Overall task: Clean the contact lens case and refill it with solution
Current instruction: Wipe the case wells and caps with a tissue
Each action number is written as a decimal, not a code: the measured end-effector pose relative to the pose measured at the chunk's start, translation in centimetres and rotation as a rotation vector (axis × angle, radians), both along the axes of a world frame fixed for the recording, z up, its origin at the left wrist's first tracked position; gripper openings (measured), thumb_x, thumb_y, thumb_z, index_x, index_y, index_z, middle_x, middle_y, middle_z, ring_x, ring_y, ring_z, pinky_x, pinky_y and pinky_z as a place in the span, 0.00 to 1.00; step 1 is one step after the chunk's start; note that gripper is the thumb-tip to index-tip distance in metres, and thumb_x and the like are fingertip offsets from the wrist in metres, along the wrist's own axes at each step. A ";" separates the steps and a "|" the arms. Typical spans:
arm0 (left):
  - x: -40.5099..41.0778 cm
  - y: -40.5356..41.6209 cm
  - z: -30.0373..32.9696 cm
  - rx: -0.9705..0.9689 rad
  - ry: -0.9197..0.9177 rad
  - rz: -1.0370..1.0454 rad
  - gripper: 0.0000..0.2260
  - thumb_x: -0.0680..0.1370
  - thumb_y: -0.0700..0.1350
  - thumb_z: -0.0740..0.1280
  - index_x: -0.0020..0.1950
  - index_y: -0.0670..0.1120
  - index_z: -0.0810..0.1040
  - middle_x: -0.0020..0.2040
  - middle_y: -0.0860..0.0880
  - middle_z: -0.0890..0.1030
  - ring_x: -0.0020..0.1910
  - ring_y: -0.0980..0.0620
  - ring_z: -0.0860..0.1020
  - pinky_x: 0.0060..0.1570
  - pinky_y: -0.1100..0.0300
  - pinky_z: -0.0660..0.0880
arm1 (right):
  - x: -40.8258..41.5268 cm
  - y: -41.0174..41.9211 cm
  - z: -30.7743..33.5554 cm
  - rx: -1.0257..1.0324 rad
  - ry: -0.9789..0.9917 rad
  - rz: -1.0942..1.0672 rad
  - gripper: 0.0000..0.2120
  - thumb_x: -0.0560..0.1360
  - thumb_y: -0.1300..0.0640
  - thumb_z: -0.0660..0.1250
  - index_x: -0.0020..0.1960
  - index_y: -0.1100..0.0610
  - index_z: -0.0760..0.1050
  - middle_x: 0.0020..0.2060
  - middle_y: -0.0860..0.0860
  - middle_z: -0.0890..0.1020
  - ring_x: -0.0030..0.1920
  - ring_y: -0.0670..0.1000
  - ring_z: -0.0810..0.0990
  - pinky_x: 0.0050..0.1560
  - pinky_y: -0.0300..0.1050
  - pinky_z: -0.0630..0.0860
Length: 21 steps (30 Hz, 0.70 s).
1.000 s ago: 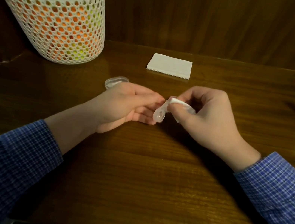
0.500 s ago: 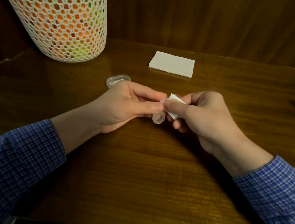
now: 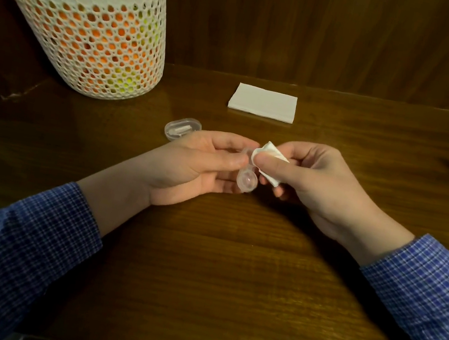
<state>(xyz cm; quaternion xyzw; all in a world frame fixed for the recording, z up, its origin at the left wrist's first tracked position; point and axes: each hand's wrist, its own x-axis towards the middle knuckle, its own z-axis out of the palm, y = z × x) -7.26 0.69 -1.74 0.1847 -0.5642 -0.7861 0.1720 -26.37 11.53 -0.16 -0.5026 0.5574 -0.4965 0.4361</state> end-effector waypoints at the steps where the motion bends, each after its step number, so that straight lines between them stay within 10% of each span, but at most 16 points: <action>1: 0.0 0.0 -0.1 0.005 -0.001 0.001 0.16 0.75 0.43 0.72 0.63 0.46 0.84 0.55 0.45 0.85 0.53 0.51 0.85 0.56 0.55 0.82 | 0.0 0.0 -0.1 0.003 -0.007 -0.007 0.12 0.69 0.50 0.78 0.43 0.59 0.84 0.34 0.52 0.85 0.31 0.46 0.77 0.30 0.37 0.74; 12: -0.2 -0.2 0.2 0.159 -0.021 0.106 0.18 0.76 0.42 0.70 0.66 0.42 0.80 0.51 0.43 0.87 0.49 0.49 0.87 0.48 0.55 0.83 | 0.0 -0.2 0.3 0.072 -0.226 0.022 0.12 0.86 0.57 0.58 0.53 0.61 0.79 0.36 0.54 0.80 0.35 0.49 0.77 0.36 0.42 0.77; 21: -0.3 -0.1 0.3 0.170 -0.052 0.147 0.18 0.75 0.43 0.71 0.64 0.42 0.81 0.48 0.45 0.87 0.44 0.52 0.86 0.44 0.58 0.82 | -0.1 -0.4 0.1 0.168 -0.197 0.023 0.05 0.84 0.58 0.61 0.57 0.60 0.72 0.29 0.47 0.71 0.29 0.46 0.67 0.29 0.40 0.65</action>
